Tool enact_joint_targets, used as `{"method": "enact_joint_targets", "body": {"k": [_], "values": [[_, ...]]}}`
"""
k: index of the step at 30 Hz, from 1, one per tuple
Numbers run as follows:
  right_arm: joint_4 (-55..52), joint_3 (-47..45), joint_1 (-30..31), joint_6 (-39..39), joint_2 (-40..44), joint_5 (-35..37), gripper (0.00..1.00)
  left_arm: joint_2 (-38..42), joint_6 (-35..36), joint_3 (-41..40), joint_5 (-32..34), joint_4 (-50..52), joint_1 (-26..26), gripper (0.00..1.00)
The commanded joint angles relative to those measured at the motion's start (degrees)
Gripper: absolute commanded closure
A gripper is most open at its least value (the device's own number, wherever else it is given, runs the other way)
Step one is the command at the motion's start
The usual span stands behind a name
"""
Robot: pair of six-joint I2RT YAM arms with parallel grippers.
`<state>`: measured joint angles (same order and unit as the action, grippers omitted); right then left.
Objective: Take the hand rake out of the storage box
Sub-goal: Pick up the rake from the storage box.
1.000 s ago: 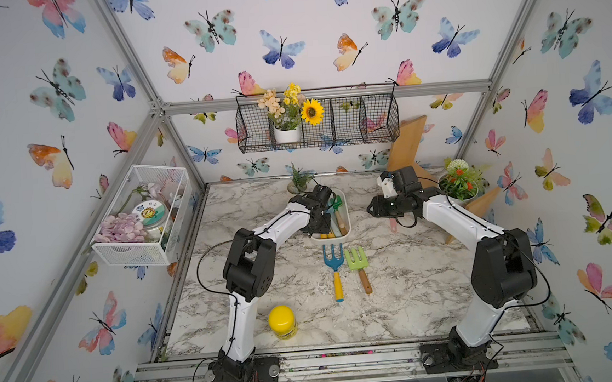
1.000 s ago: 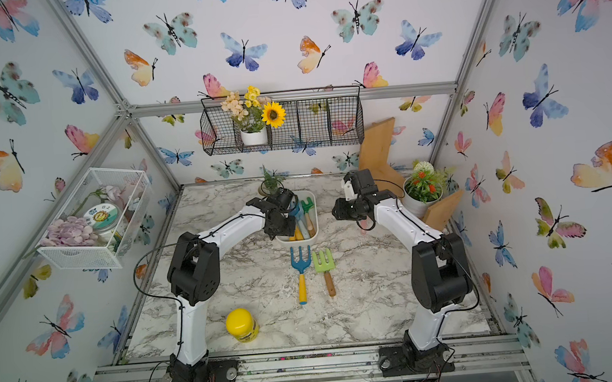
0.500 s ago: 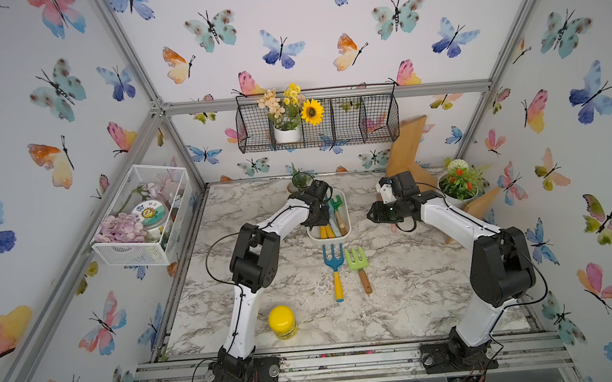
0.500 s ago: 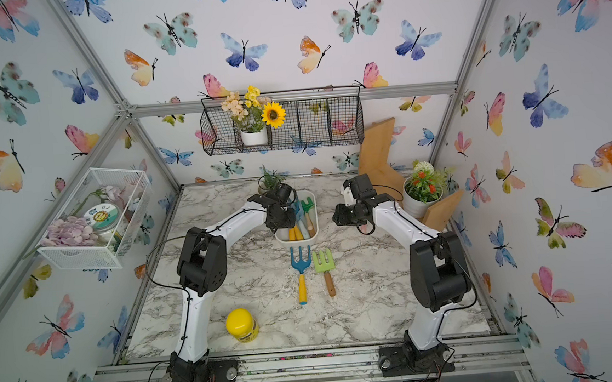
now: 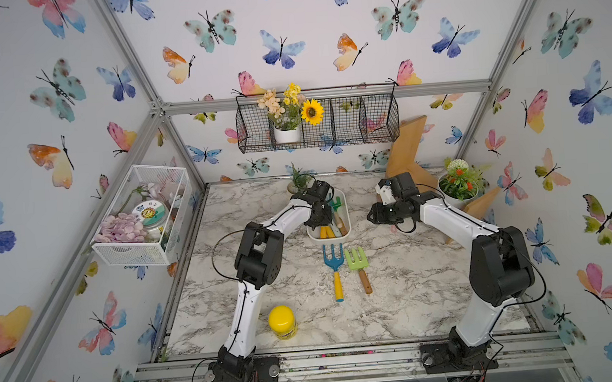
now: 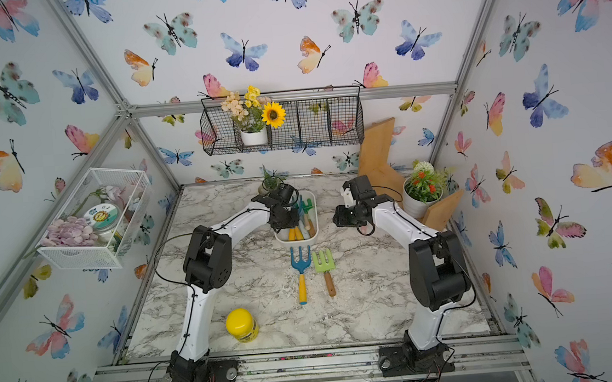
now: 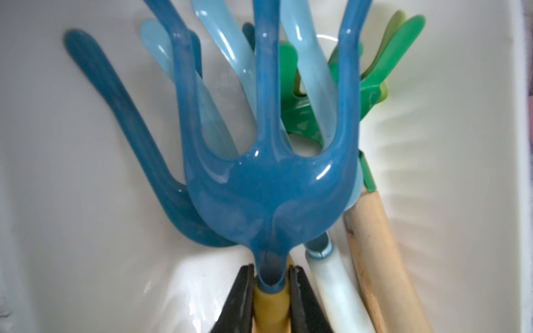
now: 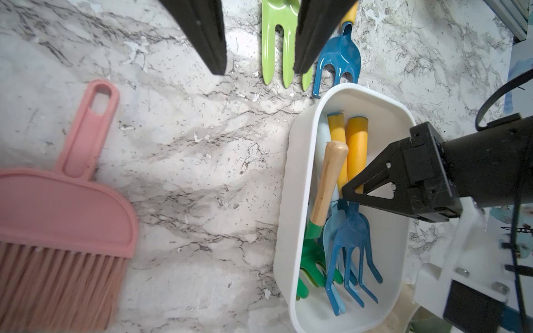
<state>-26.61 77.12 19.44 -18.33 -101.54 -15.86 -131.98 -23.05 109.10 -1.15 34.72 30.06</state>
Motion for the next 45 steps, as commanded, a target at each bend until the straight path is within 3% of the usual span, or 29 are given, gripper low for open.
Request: {"method": "enact_joint_targets", "body": {"k": [1, 9, 17, 27, 34, 40, 45], "values": [[-1.15, -0.64, -0.02, 1.00, -1.47, 0.87, 0.55, 1.60, 0.19, 0.72, -1.75, 1.64, -0.27, 0.82], [-1.12, -0.27, -0.02, 1.19, -2.09, 1.12, 0.55, 8.81, 0.81, 1.75, -2.03, 2.99, -0.18, 0.83], [-1.94, 1.30, -0.02, 2.19, -2.96, 2.00, 0.55, 17.16, 1.38, -2.16, -2.99, 5.01, 0.08, 0.83], [-3.62, 4.85, -0.02, 3.25, -5.05, 2.10, 0.55, 35.89, 1.35, -25.59, -0.07, 6.27, 0.69, 0.82], [-4.00, 5.73, -0.02, 3.28, -5.24, 1.57, 0.55, 44.50, -1.92, -43.19, -0.21, 4.07, 1.49, 0.82], [-5.17, 6.44, -0.02, 3.97, -5.27, 1.87, 0.56, 48.77, -5.78, -51.76, -0.93, 2.27, 1.90, 0.82], [-5.29, 6.66, 0.07, 3.78, -5.60, 1.48, 0.56, 47.58, -7.05, -53.72, -2.27, 1.14, 3.55, 0.82]]}}
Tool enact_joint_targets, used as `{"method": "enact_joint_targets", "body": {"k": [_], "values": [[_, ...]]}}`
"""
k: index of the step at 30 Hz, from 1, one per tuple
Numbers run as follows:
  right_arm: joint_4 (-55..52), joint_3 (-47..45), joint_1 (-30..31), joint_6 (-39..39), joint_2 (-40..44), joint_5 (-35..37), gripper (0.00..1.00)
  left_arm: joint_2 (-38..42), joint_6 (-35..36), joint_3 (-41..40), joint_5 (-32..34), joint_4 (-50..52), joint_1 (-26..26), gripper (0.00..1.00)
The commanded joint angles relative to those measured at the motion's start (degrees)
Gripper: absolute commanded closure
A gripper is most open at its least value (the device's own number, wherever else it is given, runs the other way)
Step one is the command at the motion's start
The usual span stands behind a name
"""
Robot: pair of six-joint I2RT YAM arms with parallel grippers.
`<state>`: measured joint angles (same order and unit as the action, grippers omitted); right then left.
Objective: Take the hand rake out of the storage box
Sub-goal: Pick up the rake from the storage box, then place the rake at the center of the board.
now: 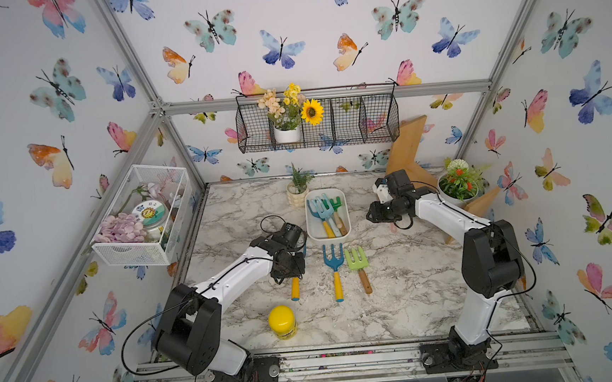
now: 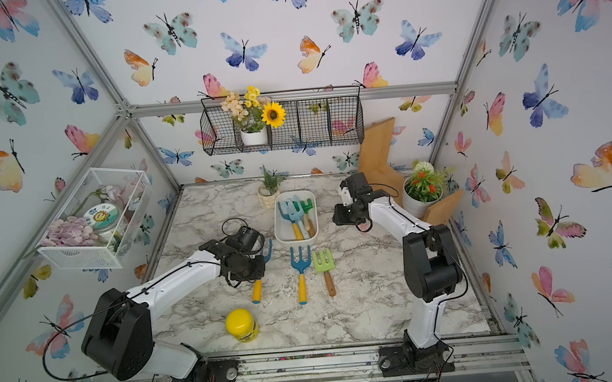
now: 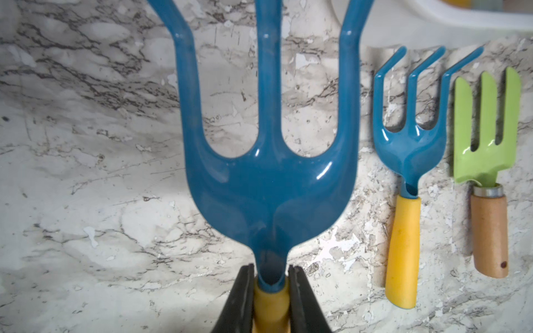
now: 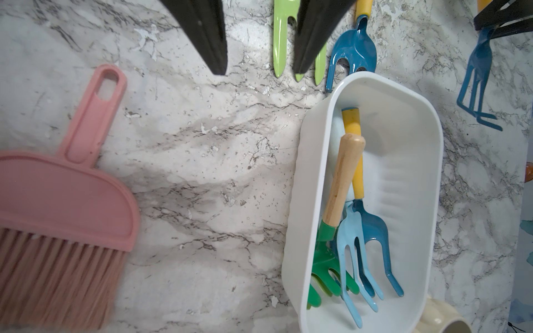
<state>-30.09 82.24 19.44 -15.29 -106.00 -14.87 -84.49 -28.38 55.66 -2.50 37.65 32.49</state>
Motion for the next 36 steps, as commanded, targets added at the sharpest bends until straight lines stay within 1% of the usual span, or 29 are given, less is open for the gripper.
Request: {"method": "enact_joint_targets", "body": {"k": [1, 12, 19, 24, 30, 36], "values": [[-1.88, 1.69, 0.07, 0.79, -1.14, 0.49, 0.56, -0.58, -1.76, -0.29, -0.93, -2.04, 1.85, 0.82], [-2.11, 1.76, 0.12, 0.74, -1.23, 0.72, 0.56, -7.14, -3.41, 0.31, -0.45, -5.85, 5.23, 0.83], [-1.36, 1.85, 0.55, 0.23, -1.74, 0.26, 0.56, -11.20, -3.98, 0.49, -0.16, -8.88, 5.80, 0.83], [-1.98, 2.81, 1.10, 0.26, -2.02, 0.86, 0.56, -13.64, -3.62, 1.79, 0.92, -8.82, 5.83, 0.82], [-3.76, 6.21, 2.57, 0.56, -2.17, 2.64, 0.55, -14.58, -3.18, 2.31, 1.03, -7.92, 5.84, 0.71], [-6.52, 12.94, 5.07, 0.79, -4.12, 5.01, 0.55, -11.99, -3.24, 2.95, 2.47, -5.39, 5.83, 0.64]]}}
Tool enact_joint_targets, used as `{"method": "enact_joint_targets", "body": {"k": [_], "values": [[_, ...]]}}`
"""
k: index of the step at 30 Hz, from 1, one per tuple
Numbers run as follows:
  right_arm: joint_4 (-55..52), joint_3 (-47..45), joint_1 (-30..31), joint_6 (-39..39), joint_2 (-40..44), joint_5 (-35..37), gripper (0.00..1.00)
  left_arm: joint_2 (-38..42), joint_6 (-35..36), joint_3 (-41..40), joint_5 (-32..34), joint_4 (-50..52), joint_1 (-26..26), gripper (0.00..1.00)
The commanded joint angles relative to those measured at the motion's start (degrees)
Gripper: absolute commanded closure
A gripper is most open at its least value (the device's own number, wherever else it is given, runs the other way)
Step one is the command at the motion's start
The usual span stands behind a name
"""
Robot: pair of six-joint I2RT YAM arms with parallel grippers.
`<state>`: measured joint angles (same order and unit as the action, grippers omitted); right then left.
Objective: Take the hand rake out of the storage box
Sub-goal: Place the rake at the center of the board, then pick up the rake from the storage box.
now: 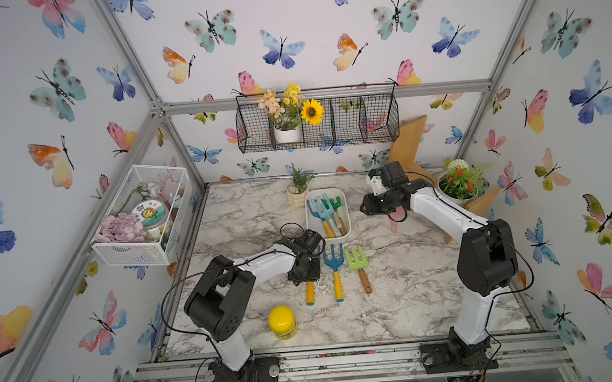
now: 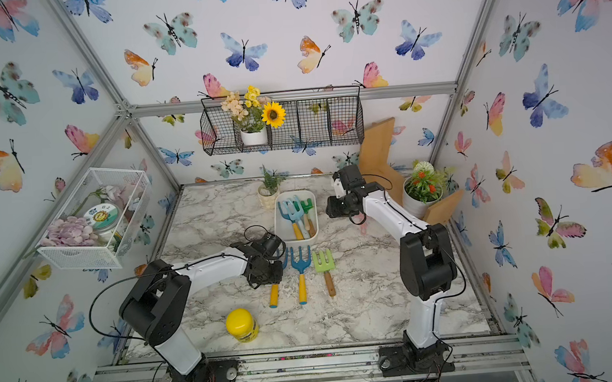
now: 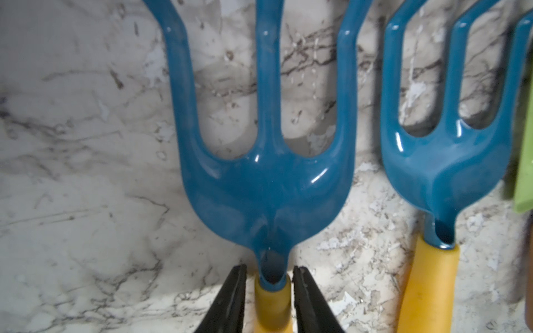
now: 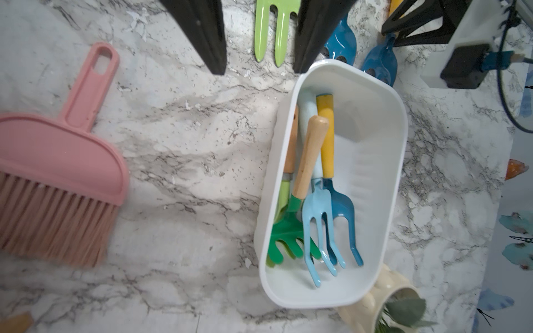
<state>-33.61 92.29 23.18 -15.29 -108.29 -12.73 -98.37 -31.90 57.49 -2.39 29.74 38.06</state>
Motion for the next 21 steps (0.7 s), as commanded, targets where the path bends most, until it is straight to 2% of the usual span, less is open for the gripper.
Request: {"method": "enact_joint_targets", "body": {"k": [1, 7, 10, 16, 21], "values": [[-3.51, 4.38, 2.17, 1.03, -2.61, 3.74, 0.55, 2.62, 0.29, 1.67, 2.55, 3.25, 0.21, 0.63], [-8.17, 15.30, 8.73, 1.75, -9.82, 10.80, 0.55, 8.76, 0.42, 8.72, 4.29, 8.13, -1.79, 0.54], [-9.40, 20.28, 12.24, 1.84, -14.11, 14.44, 0.55, 10.65, 1.84, 11.00, 2.51, 8.53, -6.44, 0.53], [-13.75, 31.03, 17.45, 2.75, -24.45, 21.56, 0.55, 9.08, 5.20, 12.04, -0.38, 7.55, -16.22, 0.53], [-15.91, 34.72, 18.83, 2.08, -29.83, 26.19, 0.55, 8.71, 6.36, 12.18, -1.94, 6.52, -19.51, 0.53]]}}
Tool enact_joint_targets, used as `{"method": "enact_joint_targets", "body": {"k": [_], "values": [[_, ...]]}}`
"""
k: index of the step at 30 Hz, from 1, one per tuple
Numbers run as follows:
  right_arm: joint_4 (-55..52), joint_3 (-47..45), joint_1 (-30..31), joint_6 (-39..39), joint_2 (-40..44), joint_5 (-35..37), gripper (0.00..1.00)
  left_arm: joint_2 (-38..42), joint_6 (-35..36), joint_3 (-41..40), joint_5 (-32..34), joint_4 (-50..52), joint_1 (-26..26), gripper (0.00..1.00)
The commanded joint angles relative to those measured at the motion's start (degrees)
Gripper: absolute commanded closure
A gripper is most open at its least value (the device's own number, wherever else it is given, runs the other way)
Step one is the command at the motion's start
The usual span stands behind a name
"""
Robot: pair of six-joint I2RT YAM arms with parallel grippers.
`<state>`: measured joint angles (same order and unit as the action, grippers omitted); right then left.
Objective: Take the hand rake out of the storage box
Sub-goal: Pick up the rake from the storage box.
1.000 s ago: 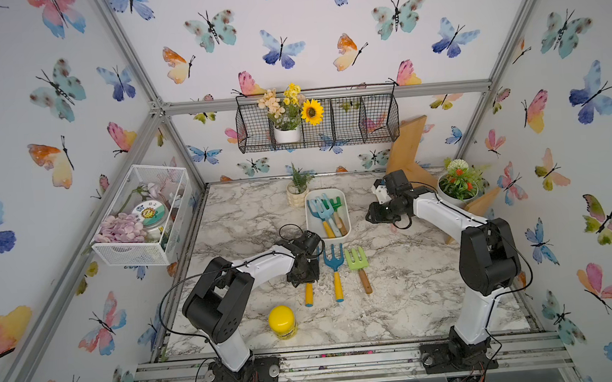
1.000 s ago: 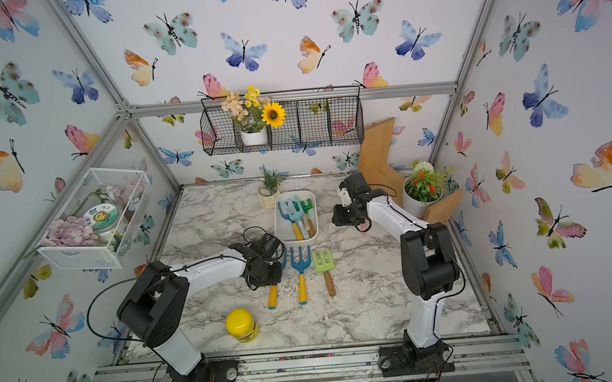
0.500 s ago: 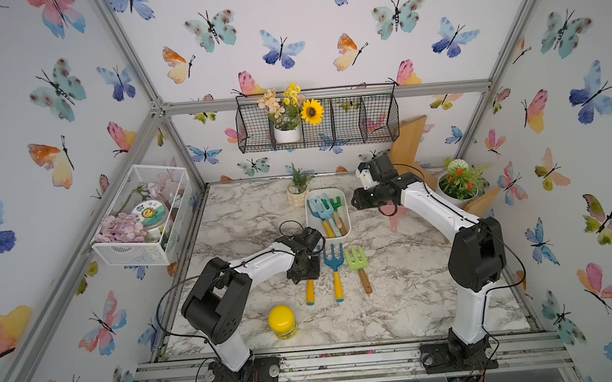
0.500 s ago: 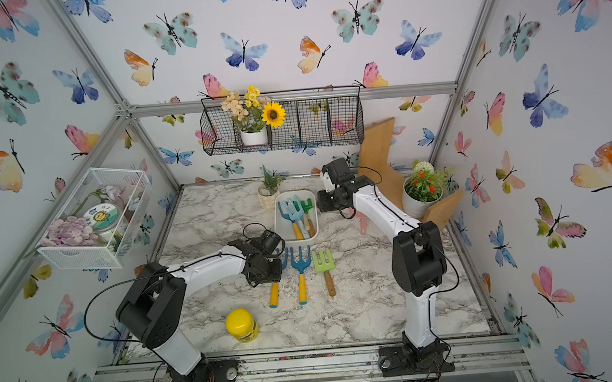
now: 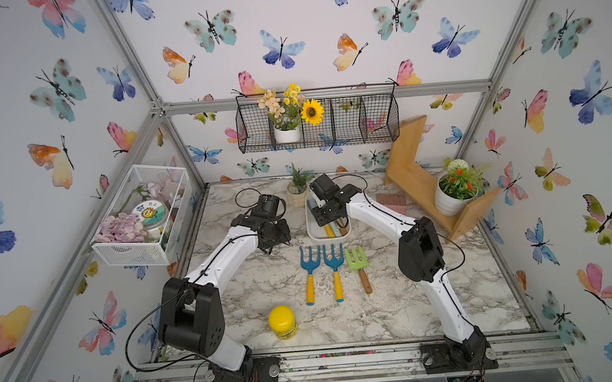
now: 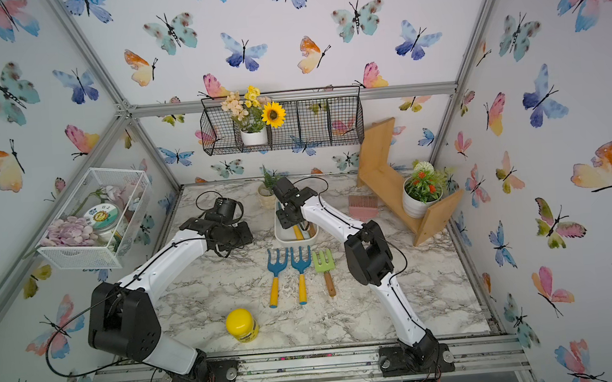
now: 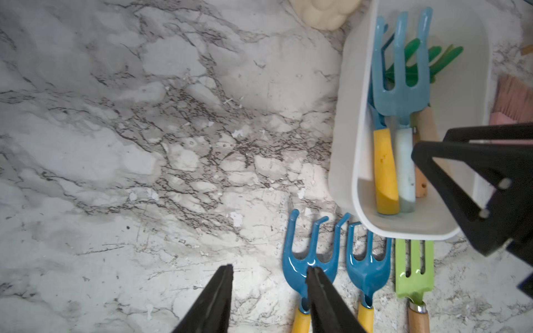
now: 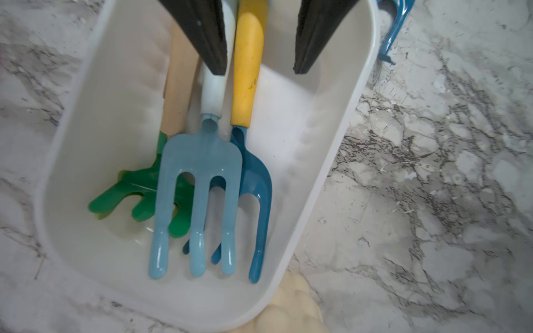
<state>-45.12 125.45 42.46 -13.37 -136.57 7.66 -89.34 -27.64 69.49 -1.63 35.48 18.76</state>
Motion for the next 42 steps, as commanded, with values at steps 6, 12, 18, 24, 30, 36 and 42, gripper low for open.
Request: {"method": "enact_joint_targets", "body": {"k": [6, 12, 18, 24, 30, 36, 42], "values": [[-2.95, -0.65, -0.45, -1.70, -2.49, 9.48, 0.57, -0.31, 2.59, -0.13, -3.10, 0.07, -0.30, 0.54], [-2.76, 0.08, -0.43, -2.00, -4.64, 10.72, 0.57, 0.20, 2.68, -1.11, -3.55, -0.68, -0.26, 0.54], [-2.69, 1.77, -0.49, -2.40, -7.45, 11.64, 0.58, 0.75, 2.94, -1.44, -3.47, -0.72, -0.56, 0.54], [-1.78, 1.58, -0.53, -3.35, -8.45, 12.71, 0.62, 0.92, 3.03, -1.57, -3.69, -0.95, -0.76, 0.54], [-0.98, 1.05, -0.71, -4.48, -6.71, 15.02, 0.68, 1.15, 3.21, -0.95, -3.64, -0.60, -0.83, 0.54], [-5.49, 6.36, -1.06, -3.25, -10.50, 13.38, 0.69, 0.75, 3.03, 0.05, -4.33, -0.59, -0.84, 0.54], [-4.87, 5.81, -1.41, -3.86, -12.28, 11.32, 0.71, 0.72, 3.55, 0.53, -3.91, 0.06, -0.84, 0.54]]}}
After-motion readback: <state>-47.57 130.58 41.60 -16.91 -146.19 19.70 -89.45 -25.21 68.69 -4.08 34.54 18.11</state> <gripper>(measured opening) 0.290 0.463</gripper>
